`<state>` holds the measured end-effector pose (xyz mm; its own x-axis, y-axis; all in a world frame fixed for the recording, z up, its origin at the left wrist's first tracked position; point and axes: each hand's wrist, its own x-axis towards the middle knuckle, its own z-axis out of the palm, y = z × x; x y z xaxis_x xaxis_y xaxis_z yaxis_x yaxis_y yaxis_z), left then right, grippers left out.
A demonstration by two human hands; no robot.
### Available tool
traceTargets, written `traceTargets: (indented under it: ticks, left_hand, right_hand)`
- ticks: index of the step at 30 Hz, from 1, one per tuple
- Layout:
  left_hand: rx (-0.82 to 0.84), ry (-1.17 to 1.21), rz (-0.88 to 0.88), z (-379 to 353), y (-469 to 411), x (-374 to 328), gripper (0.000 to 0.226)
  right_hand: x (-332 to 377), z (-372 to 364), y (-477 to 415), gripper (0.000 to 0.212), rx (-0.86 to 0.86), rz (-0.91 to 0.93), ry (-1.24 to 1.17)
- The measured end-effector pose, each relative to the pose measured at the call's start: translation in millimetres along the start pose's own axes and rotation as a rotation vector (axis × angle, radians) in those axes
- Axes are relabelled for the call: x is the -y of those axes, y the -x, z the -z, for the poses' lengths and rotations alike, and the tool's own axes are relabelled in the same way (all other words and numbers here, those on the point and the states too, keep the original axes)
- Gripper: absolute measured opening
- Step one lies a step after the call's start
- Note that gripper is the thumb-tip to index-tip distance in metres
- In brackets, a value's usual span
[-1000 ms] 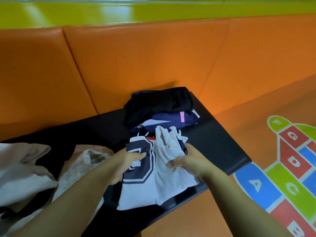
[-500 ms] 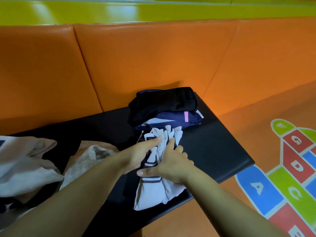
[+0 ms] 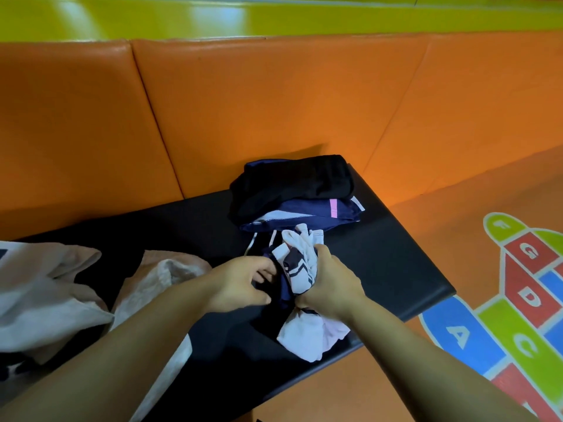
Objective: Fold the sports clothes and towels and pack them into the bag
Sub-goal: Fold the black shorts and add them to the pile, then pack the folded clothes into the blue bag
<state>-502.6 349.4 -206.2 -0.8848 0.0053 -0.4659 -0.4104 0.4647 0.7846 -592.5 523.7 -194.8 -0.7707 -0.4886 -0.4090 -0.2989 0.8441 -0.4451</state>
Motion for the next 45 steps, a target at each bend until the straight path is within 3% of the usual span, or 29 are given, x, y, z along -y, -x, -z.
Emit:
traceTargets:
  ticks: [5,9,12,14,25,30,32,36,43,45]
  left_hand:
    - [-0.3,-0.355,-0.08,-2.3,9.0,20.0,0.072]
    - [-0.41,-0.361,-0.114,-7.5,7.0,17.9,0.039]
    - [-0.401,-0.408,-0.105,-9.6,2.9,16.3,0.04]
    - [-0.419,-0.427,-0.105,-12.5,-0.8,14.6,0.037]
    - [-0.408,-0.145,-0.125,-1.1,21.2,27.8,0.028]
    - [-0.564,-0.277,-0.075,22.8,70.5,38.4,0.032]
    - [-0.632,-0.224,-0.083,34.0,91.2,43.7,0.037]
    - [-0.735,-0.209,-0.083,54.1,143.7,55.1,0.018]
    - [-0.86,-0.33,0.036,83.3,254.6,103.4,0.017]
    - [-0.919,-0.341,0.063,87.5,287.6,119.8,0.028]
  right_hand:
    - [12.2,2.3,-2.9,0.079,0.094,0.165,0.224]
    - [25.6,-9.5,-2.2,0.089,0.09,0.153,0.412]
    - [25.6,-19.6,-3.0,0.118,0.081,0.103,0.462]
    - [24.1,-23.7,-3.7,0.123,0.055,0.079,0.477]
    - [14.7,-13.7,-5.1,0.067,-0.03,0.169,0.329]
    - [25.7,9.9,9.8,0.067,-0.13,0.284,0.33]
    - [39.7,20.7,17.0,0.069,-0.197,0.335,0.295]
    - [87.6,32.1,32.1,0.078,-0.297,0.491,0.256]
    - [194.9,8.5,63.1,0.086,-0.284,0.756,0.182]
    - [223.3,-6.2,70.8,0.087,-0.273,0.81,0.177]
